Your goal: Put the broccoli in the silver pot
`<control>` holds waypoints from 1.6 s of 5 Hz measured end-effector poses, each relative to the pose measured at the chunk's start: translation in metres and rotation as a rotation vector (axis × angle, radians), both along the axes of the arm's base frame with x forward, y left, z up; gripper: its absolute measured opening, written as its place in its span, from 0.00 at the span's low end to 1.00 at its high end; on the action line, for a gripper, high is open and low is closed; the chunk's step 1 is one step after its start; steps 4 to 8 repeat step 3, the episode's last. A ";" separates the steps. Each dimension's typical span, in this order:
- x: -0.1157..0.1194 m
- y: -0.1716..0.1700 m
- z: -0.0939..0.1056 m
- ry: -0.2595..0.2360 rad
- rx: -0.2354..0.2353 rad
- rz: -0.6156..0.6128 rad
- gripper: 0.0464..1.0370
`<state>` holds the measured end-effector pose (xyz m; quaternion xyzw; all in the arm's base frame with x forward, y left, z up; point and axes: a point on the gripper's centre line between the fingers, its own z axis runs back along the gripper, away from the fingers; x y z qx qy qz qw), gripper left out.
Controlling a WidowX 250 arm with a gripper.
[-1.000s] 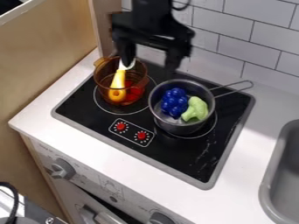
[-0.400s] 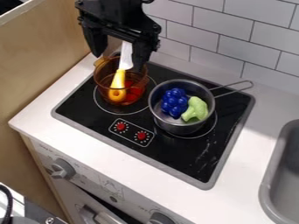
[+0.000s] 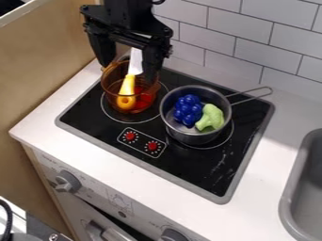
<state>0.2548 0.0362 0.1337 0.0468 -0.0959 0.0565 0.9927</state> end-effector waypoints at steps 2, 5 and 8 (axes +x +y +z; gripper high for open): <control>-0.013 -0.024 -0.001 -0.010 -0.022 0.009 0.96; -0.018 -0.029 -0.005 -0.007 -0.013 0.004 0.96; -0.018 -0.029 -0.005 -0.007 -0.013 0.004 0.96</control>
